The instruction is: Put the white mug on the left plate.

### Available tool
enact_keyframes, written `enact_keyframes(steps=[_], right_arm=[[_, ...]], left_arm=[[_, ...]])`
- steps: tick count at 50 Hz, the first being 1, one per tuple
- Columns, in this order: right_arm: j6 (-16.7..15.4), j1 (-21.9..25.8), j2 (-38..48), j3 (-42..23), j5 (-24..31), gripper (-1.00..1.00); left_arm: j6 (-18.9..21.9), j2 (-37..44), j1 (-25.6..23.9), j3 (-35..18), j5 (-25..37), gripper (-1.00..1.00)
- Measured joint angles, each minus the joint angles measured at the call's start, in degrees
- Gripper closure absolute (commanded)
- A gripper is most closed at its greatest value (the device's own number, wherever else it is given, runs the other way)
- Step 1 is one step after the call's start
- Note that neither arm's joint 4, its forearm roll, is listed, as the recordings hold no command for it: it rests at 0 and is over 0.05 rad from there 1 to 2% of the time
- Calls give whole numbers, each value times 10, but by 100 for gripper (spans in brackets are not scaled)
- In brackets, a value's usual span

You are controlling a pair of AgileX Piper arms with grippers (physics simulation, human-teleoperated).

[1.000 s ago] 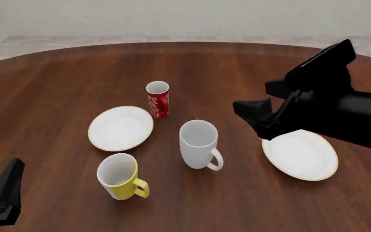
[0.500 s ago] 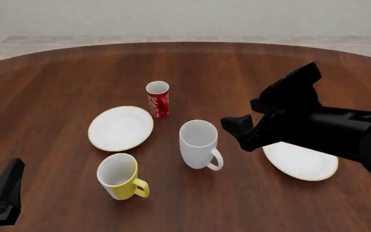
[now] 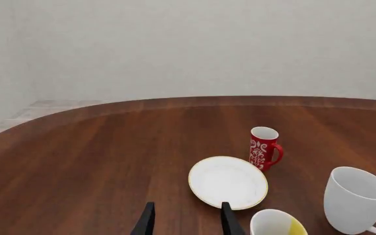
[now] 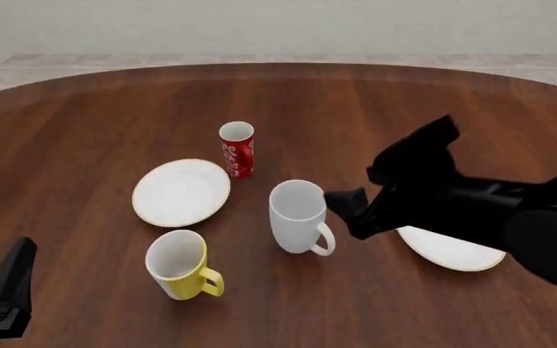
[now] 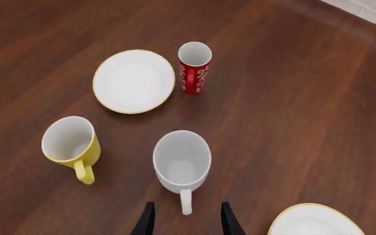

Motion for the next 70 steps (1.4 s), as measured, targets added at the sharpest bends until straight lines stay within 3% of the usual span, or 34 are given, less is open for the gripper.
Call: enact_keyframes(steps=[70], right_arm=[[29,-2,98,20,-73,-100]], left_arm=[[0,0,0,0,0,-100]])
